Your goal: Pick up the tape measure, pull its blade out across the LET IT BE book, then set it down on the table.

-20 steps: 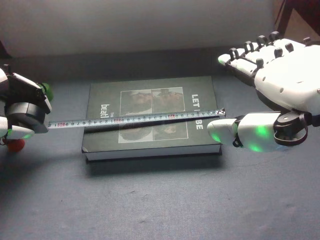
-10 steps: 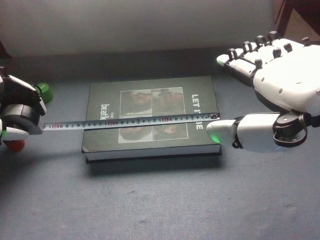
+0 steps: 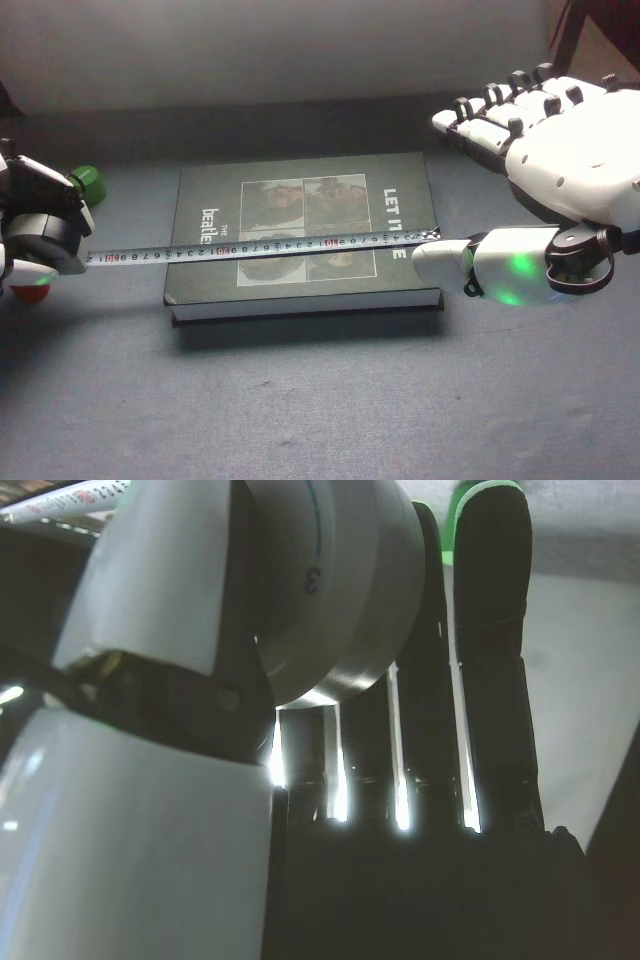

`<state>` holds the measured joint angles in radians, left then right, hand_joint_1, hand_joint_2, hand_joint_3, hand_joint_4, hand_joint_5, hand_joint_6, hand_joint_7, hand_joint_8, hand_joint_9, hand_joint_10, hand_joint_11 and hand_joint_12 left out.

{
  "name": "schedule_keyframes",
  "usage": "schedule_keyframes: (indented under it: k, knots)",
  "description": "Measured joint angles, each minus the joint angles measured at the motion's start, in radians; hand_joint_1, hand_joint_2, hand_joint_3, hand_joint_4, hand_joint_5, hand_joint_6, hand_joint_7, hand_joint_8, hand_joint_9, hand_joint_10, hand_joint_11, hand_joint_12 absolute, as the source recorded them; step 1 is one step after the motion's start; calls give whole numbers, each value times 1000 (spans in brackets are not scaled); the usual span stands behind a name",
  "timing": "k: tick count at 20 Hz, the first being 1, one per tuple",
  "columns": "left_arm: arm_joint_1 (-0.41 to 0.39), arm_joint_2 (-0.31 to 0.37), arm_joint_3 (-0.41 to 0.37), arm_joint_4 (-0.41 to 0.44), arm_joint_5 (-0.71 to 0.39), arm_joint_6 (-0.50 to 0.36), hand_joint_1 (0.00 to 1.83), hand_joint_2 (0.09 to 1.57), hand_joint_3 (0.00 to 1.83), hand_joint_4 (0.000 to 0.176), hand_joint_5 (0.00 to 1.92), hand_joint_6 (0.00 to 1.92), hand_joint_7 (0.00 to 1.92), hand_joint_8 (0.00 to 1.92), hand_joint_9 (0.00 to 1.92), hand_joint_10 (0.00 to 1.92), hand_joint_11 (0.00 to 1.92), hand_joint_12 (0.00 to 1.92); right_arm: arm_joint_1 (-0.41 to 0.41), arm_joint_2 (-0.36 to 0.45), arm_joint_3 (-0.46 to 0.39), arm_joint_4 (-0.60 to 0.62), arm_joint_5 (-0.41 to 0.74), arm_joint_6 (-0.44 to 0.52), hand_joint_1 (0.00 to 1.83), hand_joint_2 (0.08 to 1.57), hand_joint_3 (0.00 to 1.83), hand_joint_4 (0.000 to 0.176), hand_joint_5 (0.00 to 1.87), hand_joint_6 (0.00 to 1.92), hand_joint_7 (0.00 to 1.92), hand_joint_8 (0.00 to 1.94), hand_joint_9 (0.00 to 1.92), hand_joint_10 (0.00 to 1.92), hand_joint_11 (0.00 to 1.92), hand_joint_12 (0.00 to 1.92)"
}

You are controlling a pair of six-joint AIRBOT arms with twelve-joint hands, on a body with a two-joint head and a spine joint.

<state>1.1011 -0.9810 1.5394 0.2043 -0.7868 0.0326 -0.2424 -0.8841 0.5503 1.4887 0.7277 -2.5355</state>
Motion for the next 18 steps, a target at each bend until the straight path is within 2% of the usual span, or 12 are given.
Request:
schedule_keyframes:
  k: [7,10,14,18]
  knots:
    - [0,0,-2,9,-4,0,1376,1117,0,0,956,803,949,1046,925,1290,870,1142,-5,0,0,-2,-1,1,0,1089,1,3,22,1,42,2,3,1,0,485]
    - [-15,15,-37,40,0,2,1376,1117,0,0,962,791,945,1051,929,1288,879,1139,-5,0,0,-2,-1,1,0,1088,0,3,22,1,41,1,4,1,0,514]
    - [-101,78,-132,84,27,5,1375,1121,0,0,933,829,952,1040,919,1302,873,1128,-5,0,-1,-2,-4,0,0,1085,0,3,27,2,32,3,9,2,0,568]
    - [-173,147,-268,99,118,14,1375,1123,0,0,920,863,950,1038,918,1306,882,1148,-5,1,-1,-2,-4,1,0,1089,1,3,33,1,33,1,10,0,0,635]
